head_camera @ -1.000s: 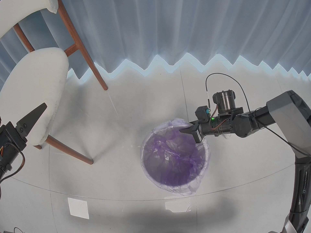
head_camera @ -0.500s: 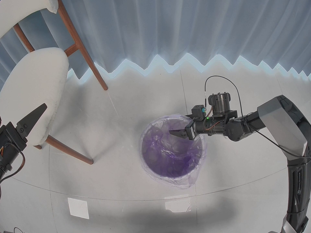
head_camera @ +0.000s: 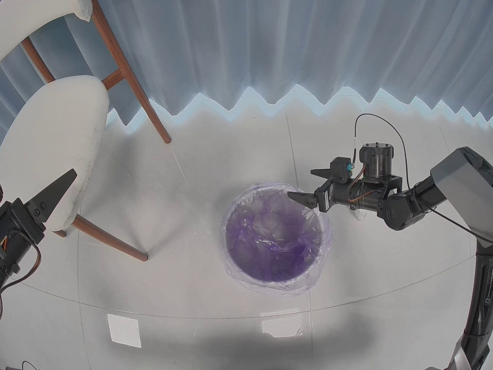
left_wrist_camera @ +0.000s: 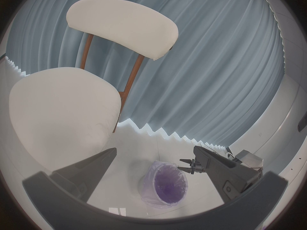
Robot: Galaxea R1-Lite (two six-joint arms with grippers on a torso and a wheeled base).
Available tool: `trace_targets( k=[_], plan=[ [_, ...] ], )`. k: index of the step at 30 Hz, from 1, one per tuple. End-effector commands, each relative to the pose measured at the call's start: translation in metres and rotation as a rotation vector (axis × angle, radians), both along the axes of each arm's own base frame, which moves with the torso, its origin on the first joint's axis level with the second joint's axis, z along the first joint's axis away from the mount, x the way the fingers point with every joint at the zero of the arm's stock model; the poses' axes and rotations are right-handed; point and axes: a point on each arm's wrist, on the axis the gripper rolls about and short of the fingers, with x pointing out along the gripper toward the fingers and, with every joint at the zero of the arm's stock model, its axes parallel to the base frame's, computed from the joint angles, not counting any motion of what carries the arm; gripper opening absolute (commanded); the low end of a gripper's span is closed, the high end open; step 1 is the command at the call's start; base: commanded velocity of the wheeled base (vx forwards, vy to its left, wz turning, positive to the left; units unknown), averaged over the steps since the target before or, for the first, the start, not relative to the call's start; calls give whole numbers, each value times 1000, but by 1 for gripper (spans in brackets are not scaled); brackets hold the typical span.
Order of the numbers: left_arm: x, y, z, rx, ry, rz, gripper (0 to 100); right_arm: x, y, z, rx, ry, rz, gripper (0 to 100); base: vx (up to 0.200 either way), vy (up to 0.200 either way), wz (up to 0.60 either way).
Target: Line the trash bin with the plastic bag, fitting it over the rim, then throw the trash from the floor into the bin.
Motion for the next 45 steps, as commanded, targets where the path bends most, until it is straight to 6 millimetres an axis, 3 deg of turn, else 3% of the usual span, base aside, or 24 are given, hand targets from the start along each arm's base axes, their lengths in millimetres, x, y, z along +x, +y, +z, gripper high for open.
trace_targets(
  k=[1,7,11,15,20,25,30,34,41,45],
  plan=[
    [-1,-1,-2,2,3,-7,100,-5,-35,-2,49,-32,-101,100,0,0,0],
    [-1,-1,-2,2,3,-10,100,-23,-73,3,181,97,-232,100,0,0,0],
    [2,-2,4,1,-10,-7,100,-55,-107,12,316,233,-409,100,0,0,0],
    [2,1,6,-2,-16,17,100,-99,-129,7,379,331,-516,100,0,0,0],
    [3,10,-4,3,24,85,100,-156,-152,-27,370,408,-613,100,0,0,0],
    [2,12,-9,2,41,93,100,-197,-159,-64,366,467,-662,100,0,0,0],
    [-1,14,-17,4,65,119,100,-196,-160,-91,325,465,-667,100,0,0,0],
    [-2,19,-17,3,77,163,100,-194,-160,-94,299,456,-655,100,0,0,0],
    [-8,22,-18,2,88,192,100,-137,-162,-100,322,315,-629,100,0,0,0],
    [-7,23,-18,2,95,195,100,-111,-166,-120,320,299,-673,100,0,0,0]
  ],
)
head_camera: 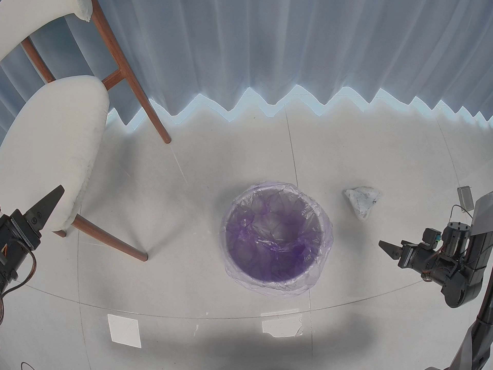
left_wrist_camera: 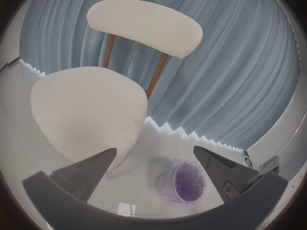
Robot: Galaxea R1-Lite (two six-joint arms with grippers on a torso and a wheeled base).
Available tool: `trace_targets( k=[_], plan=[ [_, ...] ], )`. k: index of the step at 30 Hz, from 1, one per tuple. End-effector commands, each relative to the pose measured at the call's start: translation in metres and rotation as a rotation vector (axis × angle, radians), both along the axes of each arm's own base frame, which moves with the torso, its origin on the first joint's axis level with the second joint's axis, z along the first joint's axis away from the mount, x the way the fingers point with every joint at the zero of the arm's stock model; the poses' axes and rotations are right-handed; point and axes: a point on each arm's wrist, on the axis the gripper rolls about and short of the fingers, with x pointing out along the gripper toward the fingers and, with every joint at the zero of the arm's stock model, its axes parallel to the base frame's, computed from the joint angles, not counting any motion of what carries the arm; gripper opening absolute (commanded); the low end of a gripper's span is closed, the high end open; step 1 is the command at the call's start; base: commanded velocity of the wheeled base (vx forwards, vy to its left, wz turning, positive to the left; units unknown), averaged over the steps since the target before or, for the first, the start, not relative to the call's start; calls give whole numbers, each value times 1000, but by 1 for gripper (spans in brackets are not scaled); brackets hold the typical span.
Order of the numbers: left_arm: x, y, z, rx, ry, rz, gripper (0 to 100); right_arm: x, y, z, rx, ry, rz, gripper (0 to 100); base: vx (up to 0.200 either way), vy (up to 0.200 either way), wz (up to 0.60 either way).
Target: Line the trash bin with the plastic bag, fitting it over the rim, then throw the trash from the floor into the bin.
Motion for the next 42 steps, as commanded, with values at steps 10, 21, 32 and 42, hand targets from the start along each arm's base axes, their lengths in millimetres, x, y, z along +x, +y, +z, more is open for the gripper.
trace_targets(
  k=[10,21,32,42],
  plan=[
    [0,1,-1,7,14,12,100,101,-14,-63,-51,-70,-142,100,0,0,0],
    [2,4,-1,15,21,21,100,181,-5,-77,-90,-73,-159,100,0,0,0],
    [1,7,-8,12,48,47,100,236,1,-90,-179,-100,-181,100,0,0,0],
    [1,7,-9,11,52,47,100,257,2,-106,-212,-71,-179,100,0,0,0]
  ],
)
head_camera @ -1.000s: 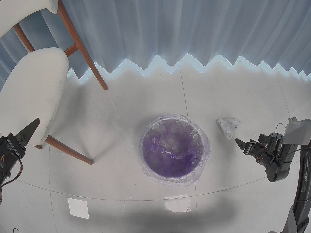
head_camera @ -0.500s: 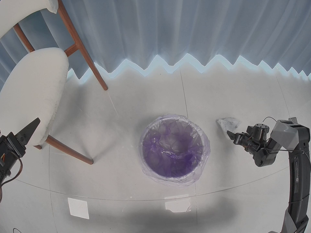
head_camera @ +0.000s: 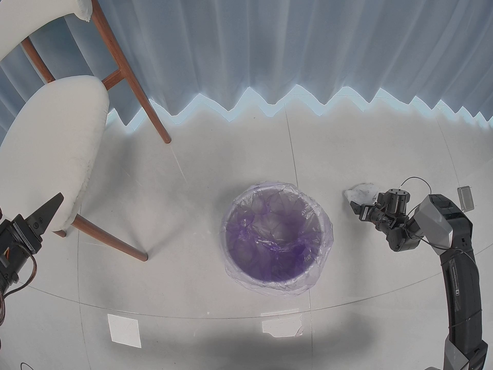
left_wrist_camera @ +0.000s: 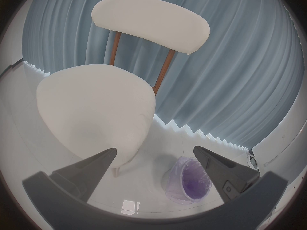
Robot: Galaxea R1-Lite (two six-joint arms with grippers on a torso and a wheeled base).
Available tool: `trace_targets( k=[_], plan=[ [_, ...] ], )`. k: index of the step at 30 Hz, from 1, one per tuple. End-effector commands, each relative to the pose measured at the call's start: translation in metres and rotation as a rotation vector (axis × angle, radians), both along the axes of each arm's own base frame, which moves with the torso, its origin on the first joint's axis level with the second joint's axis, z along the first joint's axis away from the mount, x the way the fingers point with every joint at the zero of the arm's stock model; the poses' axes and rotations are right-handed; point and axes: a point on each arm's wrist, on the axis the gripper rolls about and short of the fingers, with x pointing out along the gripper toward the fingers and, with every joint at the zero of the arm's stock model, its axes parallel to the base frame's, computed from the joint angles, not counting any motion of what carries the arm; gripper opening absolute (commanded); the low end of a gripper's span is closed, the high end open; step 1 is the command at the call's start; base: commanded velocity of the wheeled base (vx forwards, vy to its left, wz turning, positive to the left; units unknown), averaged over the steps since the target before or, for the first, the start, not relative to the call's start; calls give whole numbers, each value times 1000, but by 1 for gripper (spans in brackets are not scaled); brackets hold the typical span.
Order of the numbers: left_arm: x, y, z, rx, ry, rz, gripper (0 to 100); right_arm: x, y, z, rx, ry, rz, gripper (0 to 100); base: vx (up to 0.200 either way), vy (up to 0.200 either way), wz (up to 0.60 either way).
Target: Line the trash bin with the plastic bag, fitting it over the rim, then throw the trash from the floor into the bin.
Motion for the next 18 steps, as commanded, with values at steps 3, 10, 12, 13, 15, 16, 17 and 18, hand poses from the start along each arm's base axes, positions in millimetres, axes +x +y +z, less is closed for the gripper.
trace_targets(
  k=[3,10,12,13,15,16,17,18],
  plan=[
    [0,1,-1,-1,5,9,100,7,2,-35,-17,55,0,0,0,0,0],
    [1,1,0,1,2,9,100,9,1,-33,-17,34,-5,0,0,0,0],
    [1,1,0,1,2,7,100,8,-1,-19,-15,-1,-11,0,0,0,0],
    [1,1,0,1,2,6,100,5,-3,-10,-15,-17,-14,0,0,0,0],
    [1,0,0,2,0,3,100,-3,-8,10,-11,-33,-25,0,0,0,0],
    [1,0,0,2,0,3,100,-9,-11,19,-7,-34,-29,0,0,0,0],
    [1,0,1,4,-2,1,100,-17,-14,31,-1,-37,-35,0,0,0,0],
    [1,0,1,7,-2,1,100,-24,-16,40,5,-37,-42,0,0,0,0]
  ],
)
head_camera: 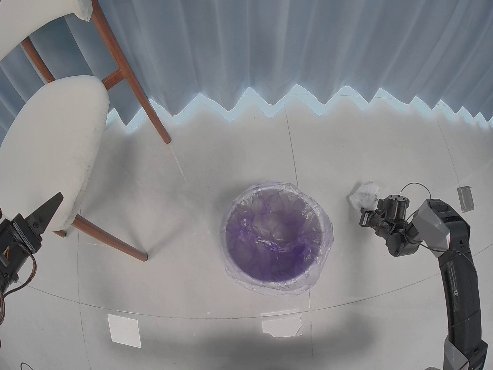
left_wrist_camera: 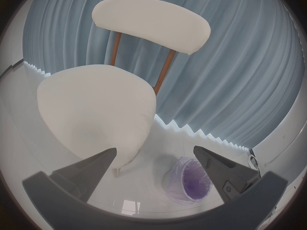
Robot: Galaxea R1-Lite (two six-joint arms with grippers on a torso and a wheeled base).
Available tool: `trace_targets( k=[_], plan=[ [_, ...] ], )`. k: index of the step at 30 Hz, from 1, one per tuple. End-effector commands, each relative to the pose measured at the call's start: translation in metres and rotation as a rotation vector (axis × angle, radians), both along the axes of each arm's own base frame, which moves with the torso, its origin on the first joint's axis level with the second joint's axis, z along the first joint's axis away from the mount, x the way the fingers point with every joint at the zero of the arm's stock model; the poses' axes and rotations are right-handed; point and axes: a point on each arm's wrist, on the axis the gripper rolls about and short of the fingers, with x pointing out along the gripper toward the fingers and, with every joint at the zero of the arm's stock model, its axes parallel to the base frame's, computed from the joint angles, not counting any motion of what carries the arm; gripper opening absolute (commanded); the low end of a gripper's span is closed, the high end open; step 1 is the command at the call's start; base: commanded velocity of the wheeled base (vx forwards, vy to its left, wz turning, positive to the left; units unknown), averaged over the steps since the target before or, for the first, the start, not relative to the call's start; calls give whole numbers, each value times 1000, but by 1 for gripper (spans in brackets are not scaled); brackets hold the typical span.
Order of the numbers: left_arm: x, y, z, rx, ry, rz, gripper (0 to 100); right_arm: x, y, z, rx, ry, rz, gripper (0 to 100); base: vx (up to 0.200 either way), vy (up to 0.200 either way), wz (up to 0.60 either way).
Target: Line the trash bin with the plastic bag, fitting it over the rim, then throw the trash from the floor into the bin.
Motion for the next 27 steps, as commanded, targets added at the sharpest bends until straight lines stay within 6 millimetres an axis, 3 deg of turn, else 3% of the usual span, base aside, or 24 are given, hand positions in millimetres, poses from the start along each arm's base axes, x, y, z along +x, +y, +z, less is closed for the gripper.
trace_targets(
  k=[1,5,9,13,20,21,22,24,27],
  plan=[
    [1,0,0,12,-1,-5,100,-32,-15,71,28,-64,-34,0,0,0,0],
    [1,-1,2,35,-9,-7,100,-75,-15,112,91,-74,-46,0,0,0,0],
    [1,-2,5,41,-26,-21,100,-148,-8,155,169,-78,-52,0,0,0,0],
    [-1,-4,9,45,-52,-33,100,-216,-1,182,184,-95,-49,0,0,0,0],
    [-27,-9,0,67,-89,-53,100,-323,7,201,200,-145,49,0,0,0,0],
    [-27,-9,0,67,-89,-53,100,-323,7,201,200,-145,49,0,0,0,0],
    [-41,-12,-12,105,-95,-72,100,-348,9,203,199,-166,57,0,0,0,0],
    [-47,-13,-18,125,-103,-78,100,-359,11,204,195,-176,64,0,0,0,0],
    [-83,-16,-43,182,-170,-90,100,-386,14,217,183,-241,87,0,0,0,0]
  ],
)
